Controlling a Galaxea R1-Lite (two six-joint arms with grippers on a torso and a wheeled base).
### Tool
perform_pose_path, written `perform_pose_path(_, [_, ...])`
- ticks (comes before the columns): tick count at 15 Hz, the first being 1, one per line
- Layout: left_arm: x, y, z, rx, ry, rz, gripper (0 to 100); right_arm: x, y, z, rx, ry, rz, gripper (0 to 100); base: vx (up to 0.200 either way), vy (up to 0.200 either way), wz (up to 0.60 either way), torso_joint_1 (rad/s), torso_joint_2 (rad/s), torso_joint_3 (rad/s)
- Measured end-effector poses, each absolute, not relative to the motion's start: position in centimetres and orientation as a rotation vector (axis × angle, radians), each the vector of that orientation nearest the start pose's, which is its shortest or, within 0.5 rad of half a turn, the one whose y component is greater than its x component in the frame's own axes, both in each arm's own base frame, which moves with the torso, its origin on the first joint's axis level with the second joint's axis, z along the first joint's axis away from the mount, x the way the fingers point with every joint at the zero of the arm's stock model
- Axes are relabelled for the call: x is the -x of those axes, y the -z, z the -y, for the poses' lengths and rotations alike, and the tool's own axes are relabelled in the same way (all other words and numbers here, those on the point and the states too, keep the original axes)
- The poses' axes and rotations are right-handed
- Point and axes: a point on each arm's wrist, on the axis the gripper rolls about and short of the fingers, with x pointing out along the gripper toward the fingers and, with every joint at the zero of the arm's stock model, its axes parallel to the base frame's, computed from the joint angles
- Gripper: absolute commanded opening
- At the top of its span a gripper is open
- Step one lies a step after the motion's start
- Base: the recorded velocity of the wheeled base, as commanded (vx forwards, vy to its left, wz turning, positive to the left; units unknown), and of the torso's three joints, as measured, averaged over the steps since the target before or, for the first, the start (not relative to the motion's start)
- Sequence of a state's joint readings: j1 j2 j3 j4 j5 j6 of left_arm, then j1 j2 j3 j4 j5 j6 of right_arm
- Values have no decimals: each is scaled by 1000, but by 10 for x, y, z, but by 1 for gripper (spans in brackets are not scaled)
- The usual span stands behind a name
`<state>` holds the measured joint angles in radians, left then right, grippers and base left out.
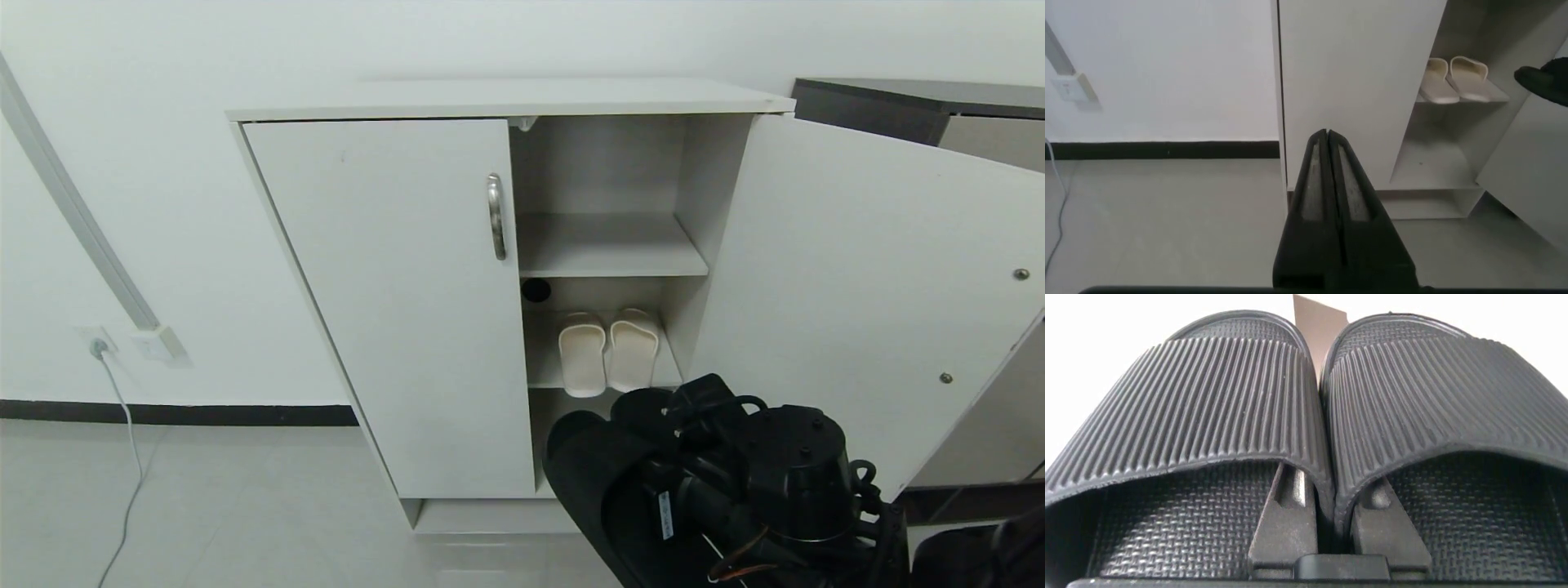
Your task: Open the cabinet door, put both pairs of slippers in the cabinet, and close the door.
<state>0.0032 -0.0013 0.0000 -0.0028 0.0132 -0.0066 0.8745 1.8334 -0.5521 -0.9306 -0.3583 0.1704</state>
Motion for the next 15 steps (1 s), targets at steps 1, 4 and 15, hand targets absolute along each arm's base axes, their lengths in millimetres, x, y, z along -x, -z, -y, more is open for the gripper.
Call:
perform_pose_path(1, [23,-76,0,7,-16,4,0,-196,-109,-222,32,-485,-318,0,0,0,0,0,0,0])
perform_pose_path(4, [23,-76,0,7,-16,4,0,-196,-108,-222,41,-491,-290,0,0,0,0,0,0,0])
perform_pose_path(15, [23,-76,0,5,-16,4,0,-213,-112,-238,21,-327,-224,0,0,55,0,1,1,1])
